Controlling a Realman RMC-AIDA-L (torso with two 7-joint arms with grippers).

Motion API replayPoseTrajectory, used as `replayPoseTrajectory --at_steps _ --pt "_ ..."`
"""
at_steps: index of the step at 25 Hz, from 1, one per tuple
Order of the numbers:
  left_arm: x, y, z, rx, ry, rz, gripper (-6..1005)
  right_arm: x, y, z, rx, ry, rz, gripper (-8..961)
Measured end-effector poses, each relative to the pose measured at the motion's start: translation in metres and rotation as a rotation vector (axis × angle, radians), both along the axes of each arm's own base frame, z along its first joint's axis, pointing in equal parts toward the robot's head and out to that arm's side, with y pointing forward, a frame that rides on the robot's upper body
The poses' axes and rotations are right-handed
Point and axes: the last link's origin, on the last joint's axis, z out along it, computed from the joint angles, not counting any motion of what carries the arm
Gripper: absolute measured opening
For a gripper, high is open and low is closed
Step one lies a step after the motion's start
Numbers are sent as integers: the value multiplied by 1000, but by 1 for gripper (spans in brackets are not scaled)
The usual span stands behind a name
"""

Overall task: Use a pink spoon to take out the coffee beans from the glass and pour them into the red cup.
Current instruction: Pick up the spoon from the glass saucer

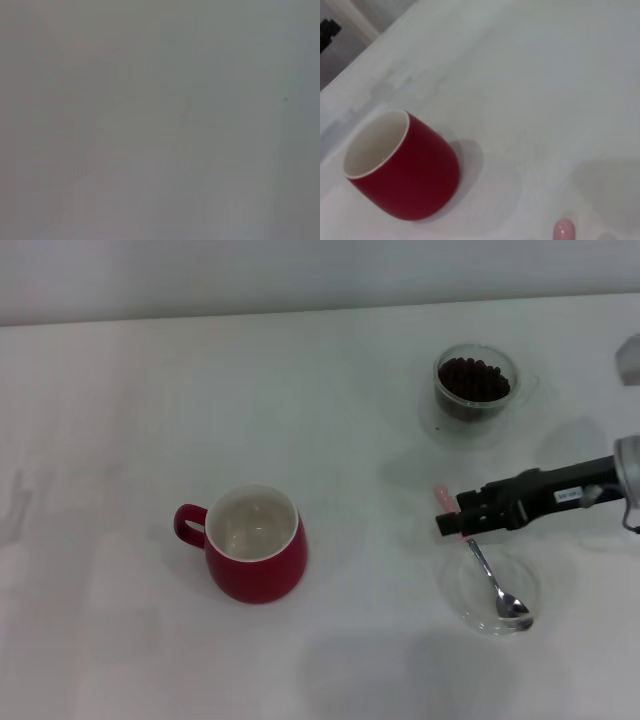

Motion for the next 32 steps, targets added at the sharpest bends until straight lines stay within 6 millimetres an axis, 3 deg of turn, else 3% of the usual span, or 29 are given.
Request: replayPoseTrajectory --at_steps 9,14,19,28,32 --pt "2 1 -2 0 -11 -4 789 -7 9 -2 30 -12 20 850" --pt "5 4 -2 1 -16 -12 789 -11 7 -13 14 -8 22 862" --pt "6 5 -3 0 -18 -14 789 -9 9 -11 14 -23 15 842" --pt "7 6 -2 14 -34 -6 788 -10 11 -9 14 -20 -17 668" --pt "6 6 -2 13 -34 -5 788 -10 11 -11 17 -20 -18 491"
